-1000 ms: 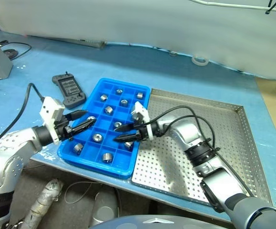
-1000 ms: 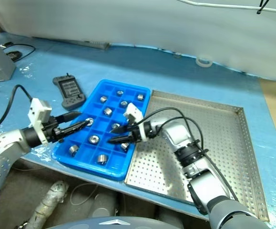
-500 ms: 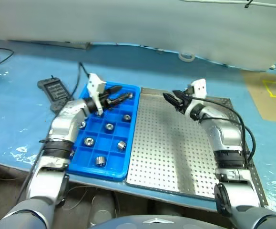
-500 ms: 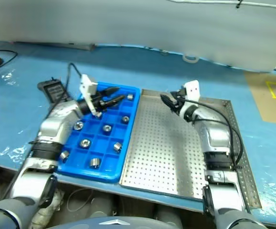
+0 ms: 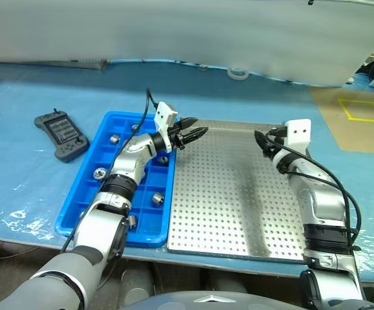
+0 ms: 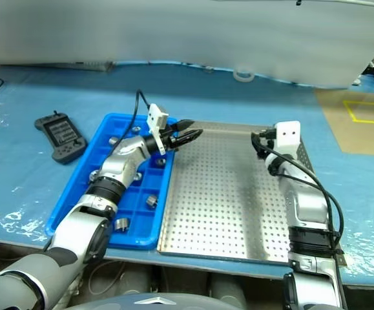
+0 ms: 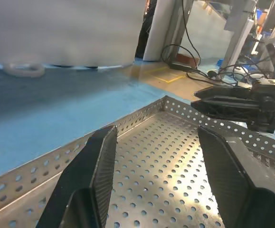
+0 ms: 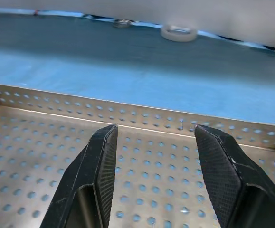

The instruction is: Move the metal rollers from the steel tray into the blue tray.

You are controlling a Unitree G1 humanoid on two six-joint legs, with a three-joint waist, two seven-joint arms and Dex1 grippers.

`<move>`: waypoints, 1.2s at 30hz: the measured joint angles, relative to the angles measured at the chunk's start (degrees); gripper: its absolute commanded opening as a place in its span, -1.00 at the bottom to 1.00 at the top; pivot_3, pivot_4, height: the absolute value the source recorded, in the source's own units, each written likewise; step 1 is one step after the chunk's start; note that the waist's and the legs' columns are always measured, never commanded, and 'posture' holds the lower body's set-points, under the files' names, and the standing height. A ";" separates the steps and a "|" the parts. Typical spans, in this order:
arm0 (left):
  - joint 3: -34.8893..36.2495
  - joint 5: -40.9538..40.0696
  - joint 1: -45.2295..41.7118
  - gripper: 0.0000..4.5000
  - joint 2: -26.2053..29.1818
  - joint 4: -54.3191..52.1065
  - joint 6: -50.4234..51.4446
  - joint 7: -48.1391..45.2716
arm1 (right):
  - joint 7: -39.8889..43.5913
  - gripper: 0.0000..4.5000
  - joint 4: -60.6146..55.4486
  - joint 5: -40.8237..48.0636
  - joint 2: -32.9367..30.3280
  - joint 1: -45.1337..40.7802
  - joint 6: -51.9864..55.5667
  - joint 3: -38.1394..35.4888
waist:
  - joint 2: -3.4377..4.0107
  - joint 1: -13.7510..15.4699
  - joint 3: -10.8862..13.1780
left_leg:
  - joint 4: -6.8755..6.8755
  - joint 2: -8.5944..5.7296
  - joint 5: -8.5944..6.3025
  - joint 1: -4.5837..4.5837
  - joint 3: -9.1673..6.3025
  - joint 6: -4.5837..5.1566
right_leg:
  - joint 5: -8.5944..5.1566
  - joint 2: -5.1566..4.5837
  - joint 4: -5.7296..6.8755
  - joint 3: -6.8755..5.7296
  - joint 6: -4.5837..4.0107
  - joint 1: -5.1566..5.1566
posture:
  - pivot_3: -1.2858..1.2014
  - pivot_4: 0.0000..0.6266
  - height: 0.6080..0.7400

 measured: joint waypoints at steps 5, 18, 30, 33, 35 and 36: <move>0.26 0.20 -1.28 0.25 -0.46 0.34 -2.46 -0.21 | -0.37 0.18 0.31 -1.51 -1.94 0.44 -0.32 0.42 | 0.03 -0.11 0.02 | 0.09 -0.01 0.00 0.02 0.13 0.35 | 0.01 -0.02 0.00 0.13 -0.02 0.01 | -0.14 -0.52 1.00; 0.60 0.00 -0.19 0.25 -1.56 -1.51 -0.67 -1.74 | -1.13 0.18 0.00 -3.19 -0.59 1.77 0.65 4.21 | 0.22 -0.08 0.14 | 0.08 -0.05 -0.10 0.00 0.28 0.51 | -0.01 -0.07 -0.15 0.27 -0.07 -0.04 | -0.15 -0.52 1.00; 0.06 0.11 0.18 0.25 -2.79 -2.43 -0.49 -2.51 | -2.08 0.18 -2.89 -2.96 -1.07 2.42 1.24 4.06 | 0.31 -0.67 0.20 | 0.04 -0.05 -0.22 0.01 0.30 0.38 | -0.02 -0.07 -0.28 0.30 -0.07 -0.02 | -0.15 -0.52 1.00; 0.30 0.07 0.18 0.25 -3.33 -2.40 -0.45 -1.70 | -2.24 0.18 -2.88 -2.93 -1.05 2.98 1.47 4.06 | 0.34 -0.84 0.21 | 0.03 -0.05 -0.22 0.00 0.31 0.39 | -0.01 -0.07 -0.30 0.30 -0.07 -0.03 | -0.15 -0.52 1.00; 0.29 0.01 0.28 0.25 -3.43 -2.65 -0.35 -1.96 | -1.90 0.18 -2.89 -2.84 -1.15 2.90 1.46 4.14 | 0.34 -1.07 0.21 | 0.03 -0.05 -0.22 0.00 0.31 0.39 | -0.01 -0.07 -0.30 0.30 -0.07 -0.03 | -0.15 -0.52 1.00; 0.19 0.01 0.38 0.25 -3.51 -2.82 -0.38 -2.17 | -1.76 0.18 -2.89 -2.84 -1.30 2.87 1.46 4.17 | 0.34 -1.12 0.21 | 0.03 -0.05 -0.22 0.00 0.31 0.40 | -0.01 -0.07 -0.30 0.31 -0.07 -0.03 | -0.15 -0.52 1.00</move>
